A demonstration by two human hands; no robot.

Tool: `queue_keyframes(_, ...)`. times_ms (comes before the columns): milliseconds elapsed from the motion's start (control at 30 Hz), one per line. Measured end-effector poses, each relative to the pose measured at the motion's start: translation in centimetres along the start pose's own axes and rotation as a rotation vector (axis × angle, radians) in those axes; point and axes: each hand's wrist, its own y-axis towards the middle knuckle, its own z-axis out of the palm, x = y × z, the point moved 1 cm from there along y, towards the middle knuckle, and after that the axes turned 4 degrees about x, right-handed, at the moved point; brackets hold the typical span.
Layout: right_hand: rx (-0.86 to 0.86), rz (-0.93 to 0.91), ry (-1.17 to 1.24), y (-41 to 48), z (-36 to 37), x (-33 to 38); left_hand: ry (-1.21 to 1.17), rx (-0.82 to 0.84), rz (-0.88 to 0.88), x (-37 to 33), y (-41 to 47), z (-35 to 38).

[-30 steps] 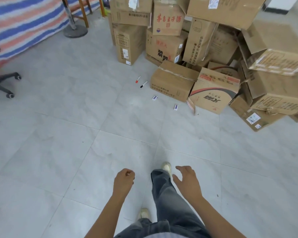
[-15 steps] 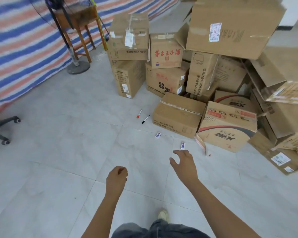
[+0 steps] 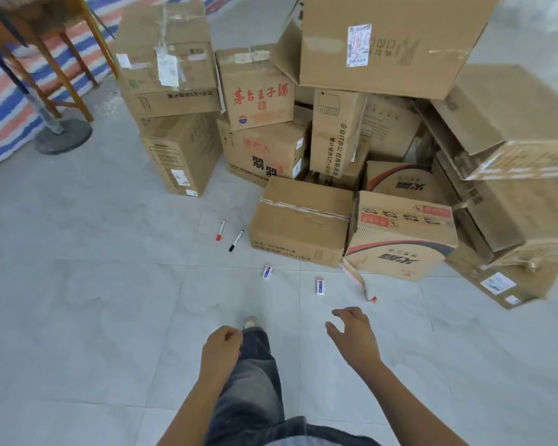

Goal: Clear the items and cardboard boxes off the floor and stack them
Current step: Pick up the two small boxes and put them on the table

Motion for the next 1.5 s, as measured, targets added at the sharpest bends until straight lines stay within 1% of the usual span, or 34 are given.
queue_keyframes(67, -0.028, 0.065, 0.030, 2.4, -0.3, 0.8, 0.044, 0.054, 0.033, -2.6, 3.2, -0.6)
queue_keyframes(167, -0.075, 0.153, 0.074, 5.7, -0.8, 2.6, 0.052, 0.054, 0.091, -7.5, 8.2, -2.9)
queue_keyframes(267, -0.125, 0.232, 0.113, 8.9, -1.7, 4.8, 0.063, 0.095, 0.118, -11.9, 12.6, -4.8)
queue_keyframes(400, -0.164, 0.284, 0.102, 13.0, -3.0, 7.4, 0.156, 0.159, 0.126, -15.4, 18.4, -5.9)
queue_keyframes(600, -0.155, 0.322, 0.073, 18.7, -5.3, 7.9, 0.290, 0.262, 0.083, -19.2, 24.0, -2.8)
queue_keyframes(767, -0.101, 0.325, 0.047, 24.6, -5.1, 5.3, 0.331, 0.253, 0.074, -21.1, 28.5, 1.3)
queue_keyframes(867, -0.055, 0.359, 0.070, 27.8, -3.1, 3.1, 0.382, 0.228, 0.065, -20.6, 31.5, 3.5)
queue_keyframes(1000, 0.022, 0.387, 0.058, 30.9, 0.0, 0.3, 0.464, 0.223, 0.041, -18.3, 34.6, 5.6)
queue_keyframes(1100, 0.055, 0.404, 0.043, 33.5, 2.8, -2.0, 0.531, 0.213, 0.016, -15.7, 37.8, 7.0)
queue_keyframes(1300, 0.133, 0.468, 0.039, 39.6, 10.0, -6.7, 0.571, 0.222, -0.049, -9.3, 45.2, 10.0)
queue_keyframes(1400, 0.136, 0.519, 0.098, 43.0, 13.6, -8.6, 0.630, 0.206, -0.033, -6.0, 49.0, 11.3)
queue_keyframes(1500, 0.112, 0.527, 0.148, 46.6, 17.2, -10.6, 0.629, 0.166, -0.024, -3.0, 53.6, 13.0)
